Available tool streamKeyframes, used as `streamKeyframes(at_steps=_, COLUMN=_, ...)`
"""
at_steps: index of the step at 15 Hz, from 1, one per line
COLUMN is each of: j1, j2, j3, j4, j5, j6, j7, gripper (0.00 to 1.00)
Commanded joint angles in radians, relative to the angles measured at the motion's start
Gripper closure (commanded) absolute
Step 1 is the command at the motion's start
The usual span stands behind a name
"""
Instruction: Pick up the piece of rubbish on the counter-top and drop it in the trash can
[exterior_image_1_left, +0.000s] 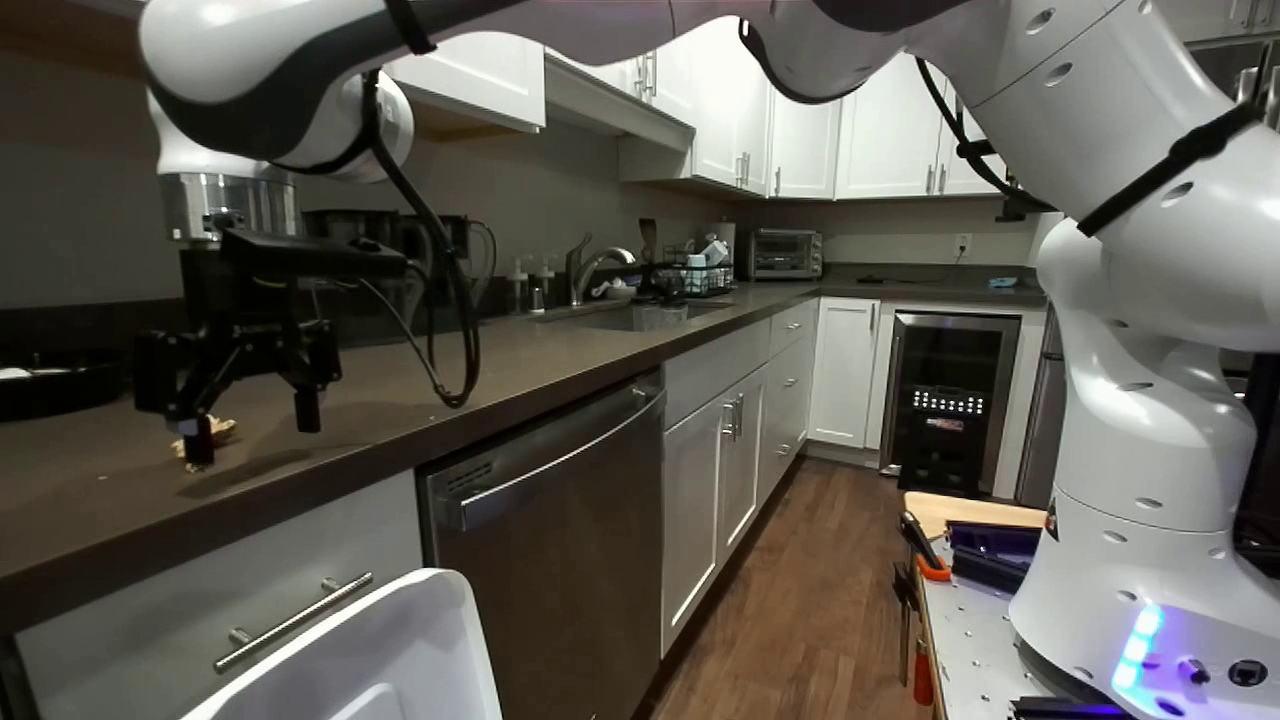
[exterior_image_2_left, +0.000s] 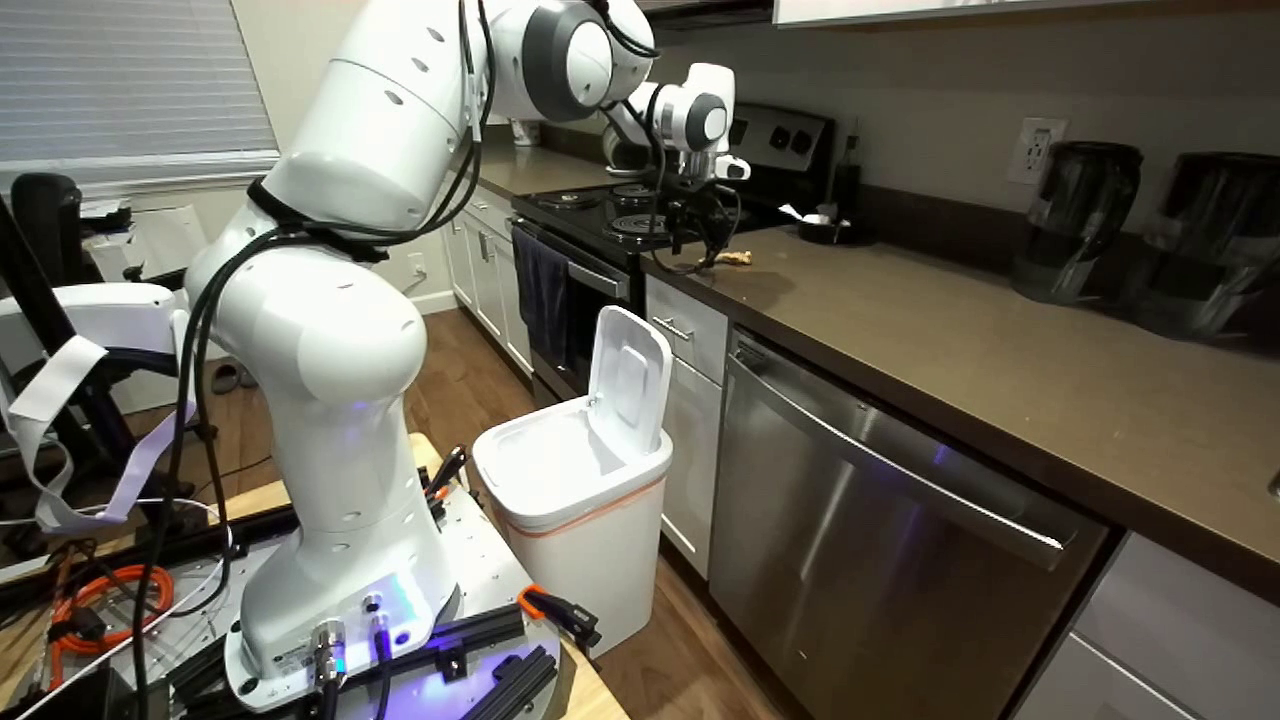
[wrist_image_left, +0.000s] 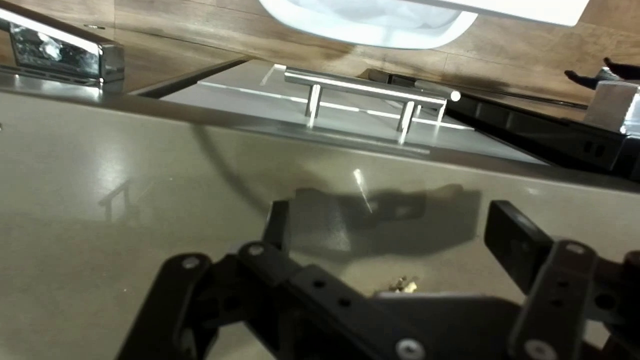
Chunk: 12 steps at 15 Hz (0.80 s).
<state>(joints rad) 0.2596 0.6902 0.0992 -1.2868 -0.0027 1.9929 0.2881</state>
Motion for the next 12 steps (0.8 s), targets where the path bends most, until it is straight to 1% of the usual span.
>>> streamKeyframes(at_steps=1, j1=0.030, j2=0.045, j3=-0.018, j4=0.077, j5=0.001, j6=0.028, j7=0.061, gripper=0.00)
streamKeyframes(at_steps=4, j1=0.047, j2=0.097, j3=-0.035, j4=0.138, j5=-0.004, j6=0.049, j7=0.115, gripper=0.00)
streamKeyframes(at_steps=6, j1=0.061, j2=0.137, j3=-0.057, j4=0.174, j5=-0.013, j6=0.085, j7=0.163, gripper=0.00)
streamKeyframes(at_steps=7, j1=0.072, j2=0.154, j3=-0.077, j4=0.182, j5=-0.029, j6=0.118, j7=0.188, gripper=0.00)
streamKeyframes(at_steps=9, j1=0.091, j2=0.185, j3=-0.111, j4=0.209, j5=-0.053, j6=0.148, j7=0.227, gripper=0.00)
streamKeyframes(at_steps=10, j1=0.101, j2=0.194, j3=-0.126, j4=0.217, j5=-0.065, j6=0.161, j7=0.241, gripper=0.08)
streamKeyframes(at_steps=12, j1=0.126, j2=0.202, j3=-0.157, j4=0.236, j5=-0.106, j6=0.179, j7=0.270, gripper=0.33)
